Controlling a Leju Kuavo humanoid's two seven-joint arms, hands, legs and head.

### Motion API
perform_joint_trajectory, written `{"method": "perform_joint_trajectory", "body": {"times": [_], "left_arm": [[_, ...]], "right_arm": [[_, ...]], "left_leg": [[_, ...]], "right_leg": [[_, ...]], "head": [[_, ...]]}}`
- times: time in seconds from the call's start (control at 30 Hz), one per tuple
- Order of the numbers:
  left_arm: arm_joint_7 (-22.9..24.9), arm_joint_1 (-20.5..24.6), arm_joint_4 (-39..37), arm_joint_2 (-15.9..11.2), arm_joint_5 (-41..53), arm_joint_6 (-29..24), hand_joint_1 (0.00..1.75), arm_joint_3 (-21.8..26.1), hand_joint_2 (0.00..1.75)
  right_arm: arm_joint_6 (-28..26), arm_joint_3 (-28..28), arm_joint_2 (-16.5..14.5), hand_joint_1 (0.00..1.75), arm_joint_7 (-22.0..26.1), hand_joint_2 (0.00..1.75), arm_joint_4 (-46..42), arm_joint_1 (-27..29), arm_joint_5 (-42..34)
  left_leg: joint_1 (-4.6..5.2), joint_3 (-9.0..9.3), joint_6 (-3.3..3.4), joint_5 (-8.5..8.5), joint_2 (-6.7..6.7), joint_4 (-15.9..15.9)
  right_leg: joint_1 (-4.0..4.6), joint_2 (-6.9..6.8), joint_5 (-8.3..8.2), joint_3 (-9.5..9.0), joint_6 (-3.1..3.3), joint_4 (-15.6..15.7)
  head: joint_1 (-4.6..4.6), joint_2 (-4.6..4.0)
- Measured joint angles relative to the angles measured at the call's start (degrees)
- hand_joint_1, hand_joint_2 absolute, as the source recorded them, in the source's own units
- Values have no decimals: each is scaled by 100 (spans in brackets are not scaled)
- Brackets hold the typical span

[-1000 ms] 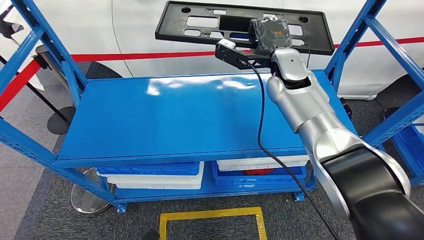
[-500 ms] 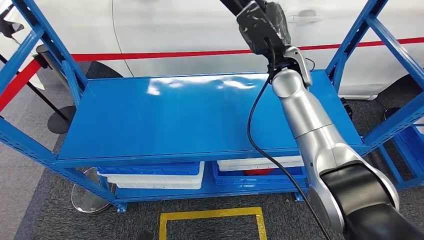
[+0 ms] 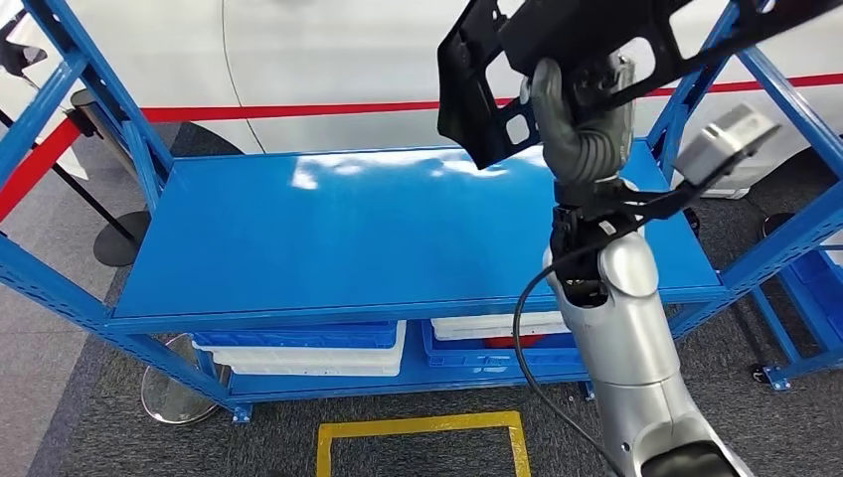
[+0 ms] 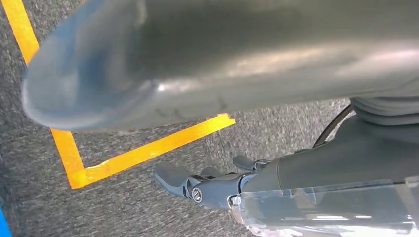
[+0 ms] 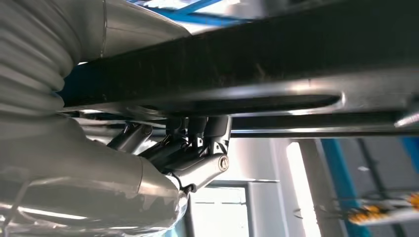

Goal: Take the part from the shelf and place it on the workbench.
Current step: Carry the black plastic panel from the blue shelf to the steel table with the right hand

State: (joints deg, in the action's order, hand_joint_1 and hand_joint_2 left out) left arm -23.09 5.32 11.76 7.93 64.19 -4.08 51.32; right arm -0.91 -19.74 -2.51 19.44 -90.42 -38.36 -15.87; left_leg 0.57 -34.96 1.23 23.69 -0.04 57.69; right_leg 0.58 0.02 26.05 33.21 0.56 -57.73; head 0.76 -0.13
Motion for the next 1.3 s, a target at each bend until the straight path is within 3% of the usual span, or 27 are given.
{"method": "perform_joint_trajectory", "body": {"times": [0.1,0.3,0.43,1.07,1.3], "left_arm": [[-207,-31,0,0,-179,-36,0,116,0],[-997,-151,0,3,-393,-125,0,374,0],[-1287,-151,0,7,-394,-15,0,427,0],[-1466,-98,2,9,-538,188,0,593,0],[-1328,-94,4,9,-772,586,0,758,0]], "right_arm": [[382,2,56,175,376,175,-636,602,-477],[587,110,242,175,1615,175,-2254,2591,-60],[707,281,304,175,1804,175,-2777,3367,-11],[815,451,320,175,1669,175,-2999,3660,70],[890,451,329,175,1546,175,-2998,3630,86]], "left_leg": [[-1,6,1,2,-11,0],[1,18,1,39,-27,0],[1,21,4,48,-19,-1],[1,40,4,45,-14,0],[1,40,4,46,-15,-1]], "right_leg": [[1,-13,9,-8,-3,2],[-2,-22,38,-24,-1,2],[-3,-12,43,-26,-1,2],[-3,-7,43,-43,-1,2],[-2,-7,43,-45,-1,1]], "head": [[-1,-1],[2,-1],[0,0],[0,0],[0,-1]]}}
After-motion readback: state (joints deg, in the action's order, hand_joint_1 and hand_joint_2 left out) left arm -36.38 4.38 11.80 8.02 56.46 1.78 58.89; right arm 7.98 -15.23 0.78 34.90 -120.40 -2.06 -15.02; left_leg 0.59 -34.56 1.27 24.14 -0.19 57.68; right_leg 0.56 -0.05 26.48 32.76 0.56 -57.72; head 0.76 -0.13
